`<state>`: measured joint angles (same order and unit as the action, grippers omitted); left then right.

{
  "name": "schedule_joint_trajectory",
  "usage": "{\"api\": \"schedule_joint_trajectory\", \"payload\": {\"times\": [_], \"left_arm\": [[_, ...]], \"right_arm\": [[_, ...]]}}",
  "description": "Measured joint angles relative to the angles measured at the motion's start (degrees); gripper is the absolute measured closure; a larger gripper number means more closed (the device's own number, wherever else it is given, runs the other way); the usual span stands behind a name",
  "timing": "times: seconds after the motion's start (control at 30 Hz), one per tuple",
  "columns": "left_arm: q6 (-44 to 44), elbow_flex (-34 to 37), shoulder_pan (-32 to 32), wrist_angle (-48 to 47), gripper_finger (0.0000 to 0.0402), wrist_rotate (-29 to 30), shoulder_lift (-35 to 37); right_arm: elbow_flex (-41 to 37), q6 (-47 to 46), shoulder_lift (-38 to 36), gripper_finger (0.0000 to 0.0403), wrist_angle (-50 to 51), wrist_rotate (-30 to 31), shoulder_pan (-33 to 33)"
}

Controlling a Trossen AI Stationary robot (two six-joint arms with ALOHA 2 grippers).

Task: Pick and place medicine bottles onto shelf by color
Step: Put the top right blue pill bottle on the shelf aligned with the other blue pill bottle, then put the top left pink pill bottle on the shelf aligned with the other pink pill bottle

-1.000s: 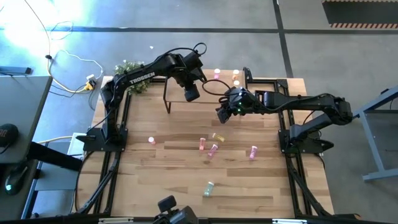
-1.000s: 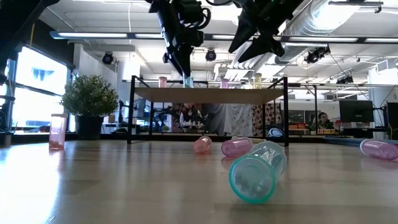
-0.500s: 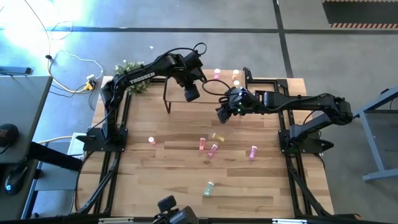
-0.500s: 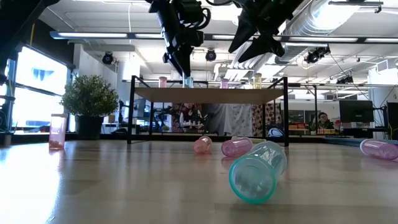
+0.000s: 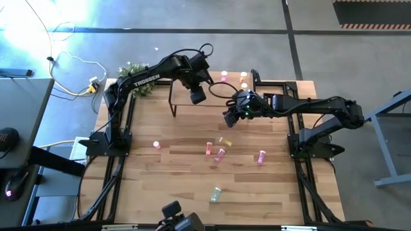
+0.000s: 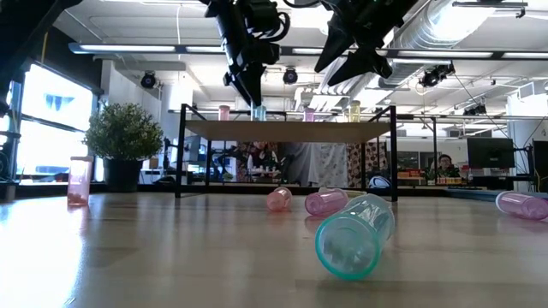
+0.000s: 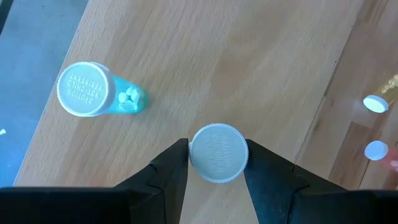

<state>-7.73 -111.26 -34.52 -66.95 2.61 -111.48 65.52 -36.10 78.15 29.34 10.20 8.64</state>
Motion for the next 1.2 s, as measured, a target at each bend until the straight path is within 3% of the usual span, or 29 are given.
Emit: {"api": "schedule_joint_trajectory", "payload": {"times": [0.67, 0.97, 1.2], "left_arm": [[0.20, -3.72, 0.07, 0.21, 0.0261, -0.42, 0.04], [0.50, -7.46, -0.09, -3.69, 0.0261, -0.41, 0.07], [0.63, -14.02, -0.09, -11.94, 0.0261, -0.42, 0.12]], "right_arm": [[0.00, 0.02, 0.00, 0.0217, 0.02, -1.30, -0.02], [0.00, 0.04, 0.00, 0.0217, 0.02, -1.36, -0.02], [0.00, 0.04, 0.00, 0.0217, 0.02, -1.45, 0.38]]}}
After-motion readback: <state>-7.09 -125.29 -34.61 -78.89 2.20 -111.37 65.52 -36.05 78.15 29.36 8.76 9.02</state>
